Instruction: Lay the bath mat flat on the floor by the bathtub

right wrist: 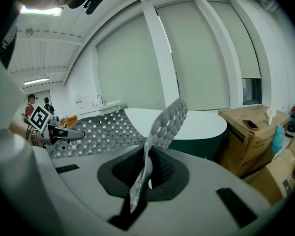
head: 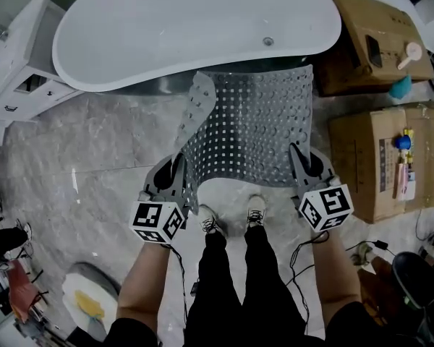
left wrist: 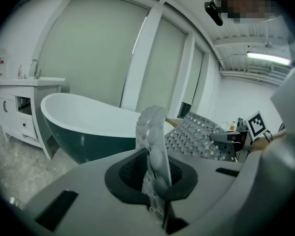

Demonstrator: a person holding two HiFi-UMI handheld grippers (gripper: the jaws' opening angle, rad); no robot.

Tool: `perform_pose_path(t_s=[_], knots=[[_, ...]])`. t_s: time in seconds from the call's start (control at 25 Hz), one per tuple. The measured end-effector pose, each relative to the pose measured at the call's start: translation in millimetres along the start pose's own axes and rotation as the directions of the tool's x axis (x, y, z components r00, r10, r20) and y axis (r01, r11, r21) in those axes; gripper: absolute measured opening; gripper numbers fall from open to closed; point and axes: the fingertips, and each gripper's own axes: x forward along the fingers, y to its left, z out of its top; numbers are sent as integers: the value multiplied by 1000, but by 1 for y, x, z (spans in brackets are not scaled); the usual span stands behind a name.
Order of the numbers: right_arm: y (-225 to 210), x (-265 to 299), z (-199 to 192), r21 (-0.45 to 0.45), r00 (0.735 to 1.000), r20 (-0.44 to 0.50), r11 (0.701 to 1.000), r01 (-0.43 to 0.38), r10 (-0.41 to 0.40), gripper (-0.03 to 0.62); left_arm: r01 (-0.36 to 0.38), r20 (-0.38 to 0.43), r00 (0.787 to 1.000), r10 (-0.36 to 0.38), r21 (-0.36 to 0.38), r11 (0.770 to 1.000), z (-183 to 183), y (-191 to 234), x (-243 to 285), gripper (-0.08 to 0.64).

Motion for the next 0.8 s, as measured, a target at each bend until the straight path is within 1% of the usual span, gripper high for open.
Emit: perform_pose_path(t_s=[0.12,0.2,0.52,0.64,0.8], knots=[[4,23,-30,-19,1000,-14,1000,-20,20,29,-17,-15,1000,17,-24,1000,-33,22,12,32],[3,39,-52,-31,999,-25,999,-29,28,29,-24,-29,999,24,-27,999,-57,34,22,32],[-13,104,-143,-57,995,-81,997,-60,55,29,-56,-82,995,51,-65,996,-158,86,70,32],[-20,131,-175,-64,994,-96,996,-59,52,29,-65,-100,993,58,-59,996,-193,109,91,32],[-29,169,-219,-74,993,-106,995,-60,52,29,-73,-101,993,68,-44,996,-236,140,123,32]])
